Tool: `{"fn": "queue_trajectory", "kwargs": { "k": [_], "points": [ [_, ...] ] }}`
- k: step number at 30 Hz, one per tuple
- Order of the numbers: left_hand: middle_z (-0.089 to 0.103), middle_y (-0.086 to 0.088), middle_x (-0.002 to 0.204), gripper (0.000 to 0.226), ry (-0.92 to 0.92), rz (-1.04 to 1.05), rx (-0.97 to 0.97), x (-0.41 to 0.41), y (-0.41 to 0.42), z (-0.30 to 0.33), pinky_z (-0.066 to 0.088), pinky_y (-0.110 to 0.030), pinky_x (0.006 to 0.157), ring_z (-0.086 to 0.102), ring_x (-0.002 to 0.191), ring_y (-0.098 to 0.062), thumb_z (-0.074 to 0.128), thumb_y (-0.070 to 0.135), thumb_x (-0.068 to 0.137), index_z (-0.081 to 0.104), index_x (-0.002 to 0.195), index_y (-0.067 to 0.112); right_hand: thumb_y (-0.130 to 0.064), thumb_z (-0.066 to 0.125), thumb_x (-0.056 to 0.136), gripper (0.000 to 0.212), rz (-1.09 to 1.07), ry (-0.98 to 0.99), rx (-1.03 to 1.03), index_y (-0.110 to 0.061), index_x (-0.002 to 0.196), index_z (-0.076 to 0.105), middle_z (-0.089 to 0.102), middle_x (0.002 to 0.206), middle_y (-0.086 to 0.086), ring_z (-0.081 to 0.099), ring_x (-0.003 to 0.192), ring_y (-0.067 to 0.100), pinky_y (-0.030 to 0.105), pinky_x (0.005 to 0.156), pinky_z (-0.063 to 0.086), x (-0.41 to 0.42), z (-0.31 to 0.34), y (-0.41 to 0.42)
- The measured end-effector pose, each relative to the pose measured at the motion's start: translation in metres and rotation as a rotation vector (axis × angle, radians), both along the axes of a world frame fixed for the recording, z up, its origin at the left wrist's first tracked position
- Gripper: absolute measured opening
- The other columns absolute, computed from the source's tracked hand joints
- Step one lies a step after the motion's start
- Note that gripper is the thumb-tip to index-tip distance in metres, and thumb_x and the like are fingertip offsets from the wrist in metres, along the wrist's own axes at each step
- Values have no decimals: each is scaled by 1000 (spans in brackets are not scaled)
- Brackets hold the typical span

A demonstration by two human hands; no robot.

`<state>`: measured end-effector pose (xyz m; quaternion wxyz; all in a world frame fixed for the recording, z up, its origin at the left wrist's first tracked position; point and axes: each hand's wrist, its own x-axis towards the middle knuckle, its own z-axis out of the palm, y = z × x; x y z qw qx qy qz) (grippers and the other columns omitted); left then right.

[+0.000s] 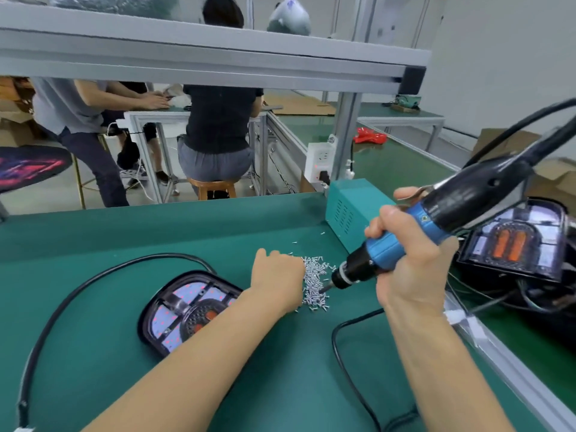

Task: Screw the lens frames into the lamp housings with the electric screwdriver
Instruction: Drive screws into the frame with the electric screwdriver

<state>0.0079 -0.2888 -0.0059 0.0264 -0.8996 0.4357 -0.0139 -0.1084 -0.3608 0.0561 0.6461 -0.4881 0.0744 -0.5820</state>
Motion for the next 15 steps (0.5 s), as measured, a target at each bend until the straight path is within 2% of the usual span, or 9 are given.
{"fn": "queue_trajectory", "kwargs": {
  "k": [3,6,8,11,15],
  "points": [
    [60,-2,76,16,44,11,7,-4,-3,-4,29,-35,90,52,76,-25,59,6,79,54,75,21,-5,65,64,22,6,1,22,-12,82,54,51,66,5,47,52,24,32,60,42,-4,-2,-4],
    [44,1,64,27,59,23,23,-6,-6,-5,28,-31,78,44,63,-22,55,0,79,39,63,17,-12,69,60,27,22,0,20,-12,83,54,51,68,8,47,52,24,31,60,43,-6,-3,-5],
    [39,0,62,30,76,26,23,-7,-6,-4,27,-31,77,36,55,-18,50,-3,78,33,63,15,-9,68,62,23,21,-1,-1,-13,82,55,53,63,3,47,52,24,32,60,43,-8,-3,-5],
    [38,0,64,31,60,2,57,-10,-5,-4,25,-32,79,40,62,-21,49,-5,79,31,65,15,-2,61,69,20,22,-6,-29,-12,85,54,53,55,-4,47,51,22,32,61,43,-9,-1,-5],
    [55,-5,84,22,16,-3,47,-12,-2,0,30,-35,85,48,76,-25,50,-1,82,38,73,15,1,60,69,21,14,-15,-42,-15,82,54,54,57,-5,49,49,19,31,59,43,-11,5,-2]
  ]
}}
